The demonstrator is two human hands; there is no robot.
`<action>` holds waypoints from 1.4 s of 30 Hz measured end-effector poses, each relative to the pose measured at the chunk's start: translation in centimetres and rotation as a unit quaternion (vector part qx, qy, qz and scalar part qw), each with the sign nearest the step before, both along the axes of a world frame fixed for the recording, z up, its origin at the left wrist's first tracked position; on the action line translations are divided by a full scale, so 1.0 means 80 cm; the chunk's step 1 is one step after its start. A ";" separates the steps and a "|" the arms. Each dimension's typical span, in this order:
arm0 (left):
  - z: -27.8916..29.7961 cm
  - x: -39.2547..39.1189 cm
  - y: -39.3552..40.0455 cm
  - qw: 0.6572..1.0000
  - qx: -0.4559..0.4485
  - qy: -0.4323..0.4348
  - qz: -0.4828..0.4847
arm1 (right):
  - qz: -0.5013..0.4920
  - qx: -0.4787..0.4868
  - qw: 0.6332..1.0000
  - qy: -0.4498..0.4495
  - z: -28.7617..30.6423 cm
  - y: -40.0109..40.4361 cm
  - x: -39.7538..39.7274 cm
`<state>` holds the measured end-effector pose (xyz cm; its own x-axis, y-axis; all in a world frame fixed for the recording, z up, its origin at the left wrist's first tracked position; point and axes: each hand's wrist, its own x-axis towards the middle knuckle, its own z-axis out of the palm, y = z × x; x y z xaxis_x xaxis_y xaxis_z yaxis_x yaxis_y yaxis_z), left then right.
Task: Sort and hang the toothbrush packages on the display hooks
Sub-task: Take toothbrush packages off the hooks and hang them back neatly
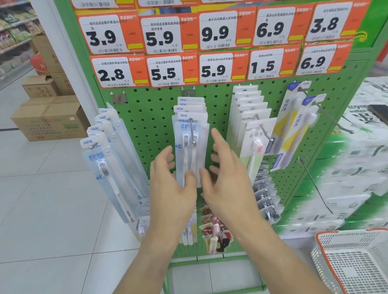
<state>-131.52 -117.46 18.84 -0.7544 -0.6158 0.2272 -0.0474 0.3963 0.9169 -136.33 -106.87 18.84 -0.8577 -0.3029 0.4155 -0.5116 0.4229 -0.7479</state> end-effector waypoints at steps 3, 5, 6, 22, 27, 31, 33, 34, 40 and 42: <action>0.001 0.016 0.018 0.995 0.042 0.076 0.045 | -0.019 -0.068 0.997 0.020 -0.011 0.021 0.013; -0.001 0.022 0.028 0.992 0.070 0.106 0.013 | -0.046 -0.099 0.993 0.052 -0.016 0.042 0.018; -0.001 0.022 0.033 0.992 0.073 0.103 -0.022 | -0.060 -0.115 0.990 0.062 -0.017 0.053 0.018; -0.033 -0.074 0.083 0.975 -0.018 -0.047 -0.214 | -0.115 -0.122 0.981 -0.096 -0.010 0.121 -0.050; -0.041 -0.072 0.082 0.976 0.018 -0.023 -0.214 | -0.072 -0.156 0.979 -0.113 -0.022 0.120 -0.048; -0.039 -0.056 0.083 0.969 0.073 -0.014 -0.237 | -0.042 -0.194 0.973 -0.120 -0.021 0.126 -0.041; -0.038 -0.047 0.086 0.964 0.098 -0.007 -0.246 | -0.032 -0.214 0.969 -0.120 -0.023 0.129 -0.035; -0.038 -0.042 0.087 0.962 0.109 -0.005 -0.252 | -0.030 -0.225 0.966 -0.120 -0.023 0.130 -0.031; -0.036 -0.021 0.089 0.945 0.150 0.013 -0.289 | -0.006 -0.251 0.963 -0.097 -0.027 0.143 -0.010; -0.035 -0.014 0.089 0.940 0.164 0.008 -0.298 | -0.001 -0.256 0.962 -0.099 -0.028 0.145 -0.004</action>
<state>-132.66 -110.31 16.04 -0.9858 -0.1229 0.1141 0.1094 0.0443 0.9930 -136.64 -95.30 16.63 -0.9355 -0.0998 0.3389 -0.3380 -0.0262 -0.9408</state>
